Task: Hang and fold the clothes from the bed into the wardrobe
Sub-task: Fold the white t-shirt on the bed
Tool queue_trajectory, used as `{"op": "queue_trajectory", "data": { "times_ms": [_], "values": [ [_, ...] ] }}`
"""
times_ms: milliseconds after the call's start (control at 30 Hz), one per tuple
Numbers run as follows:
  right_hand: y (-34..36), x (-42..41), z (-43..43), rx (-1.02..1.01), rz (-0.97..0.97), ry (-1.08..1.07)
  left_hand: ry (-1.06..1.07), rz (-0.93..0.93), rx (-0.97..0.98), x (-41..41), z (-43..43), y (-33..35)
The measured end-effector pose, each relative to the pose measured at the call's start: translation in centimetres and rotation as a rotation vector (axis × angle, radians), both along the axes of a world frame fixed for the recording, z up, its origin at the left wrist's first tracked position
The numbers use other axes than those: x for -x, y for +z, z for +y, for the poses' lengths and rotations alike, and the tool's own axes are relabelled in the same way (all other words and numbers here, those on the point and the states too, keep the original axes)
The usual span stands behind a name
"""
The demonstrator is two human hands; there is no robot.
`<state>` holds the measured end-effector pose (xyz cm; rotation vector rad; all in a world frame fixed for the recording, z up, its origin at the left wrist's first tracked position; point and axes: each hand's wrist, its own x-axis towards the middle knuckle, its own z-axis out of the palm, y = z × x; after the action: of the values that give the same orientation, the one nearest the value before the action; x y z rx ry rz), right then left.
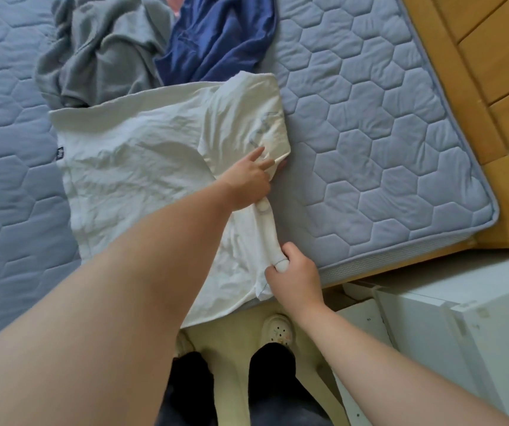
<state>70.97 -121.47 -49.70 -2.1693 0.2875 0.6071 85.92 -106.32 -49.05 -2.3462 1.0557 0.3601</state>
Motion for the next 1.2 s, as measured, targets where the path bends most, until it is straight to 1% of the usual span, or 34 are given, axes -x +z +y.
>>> {"op": "queue_trajectory", "data": {
  "times_ms": [100, 167, 233, 433, 567, 633, 733, 800, 833, 933, 1000, 1100, 1133, 1200],
  "values": [
    [1.0, 1.2, 3.7, 0.004, -0.051, 0.095, 0.106, -0.011, 0.013, 2.6, 5.0, 1.4],
    [1.5, 2.3, 6.4, 0.030, -0.123, 0.186, 0.147, -0.057, 0.011, 4.0, 8.1, 2.1],
    [1.9, 3.2, 9.1, 0.055, -0.211, 0.287, 0.212, -0.061, 0.092, 5.1, 11.4, 1.7],
    [2.3, 5.4, 17.6, 0.060, -0.343, 0.566, 0.604, -0.061, 0.173, 10.4, 20.8, 0.8],
    [0.7, 7.2, 21.8, 0.098, -0.268, 0.871, 0.802, 0.020, 0.198, 15.4, 26.2, -1.7],
    [-0.4, 8.1, 23.2, 0.152, -0.189, 1.030, 0.879, 0.138, 0.176, 17.4, 27.7, -3.1],
    [-1.7, 9.0, 24.1, 0.212, -0.074, 1.193, 0.910, 0.363, 0.153, 19.6, 28.7, -5.2],
    [-2.2, 9.1, 23.9, 0.241, -0.044, 1.191, 1.021, 0.443, 0.248, 20.3, 29.0, -6.0],
    [-2.5, 8.8, 23.8, 0.257, -0.063, 1.151, 1.089, 0.440, 0.322, 20.4, 29.0, -6.3],
    [-3.4, 7.0, 23.0, 0.370, -0.135, 1.033, 1.279, 0.382, 0.533, 20.3, 28.1, -6.7],
    [-4.1, 5.7, 22.1, 0.454, -0.121, 1.005, 1.422, 0.327, 0.688, 20.2, 27.1, -6.9],
    [-5.2, 4.7, 20.9, 0.484, -0.063, 1.088, 1.790, 0.178, 0.924, 20.8, 26.2, -7.2],
    [-5.7, 4.6, 20.6, 0.476, -0.036, 1.130, 1.903, 0.178, 0.983, 21.3, 26.1, -7.5],
    [-6.6, 4.6, 20.3, 0.471, 0.030, 1.198, 2.018, 0.311, 1.011, 22.8, 25.8, -8.2]
  ]
}}
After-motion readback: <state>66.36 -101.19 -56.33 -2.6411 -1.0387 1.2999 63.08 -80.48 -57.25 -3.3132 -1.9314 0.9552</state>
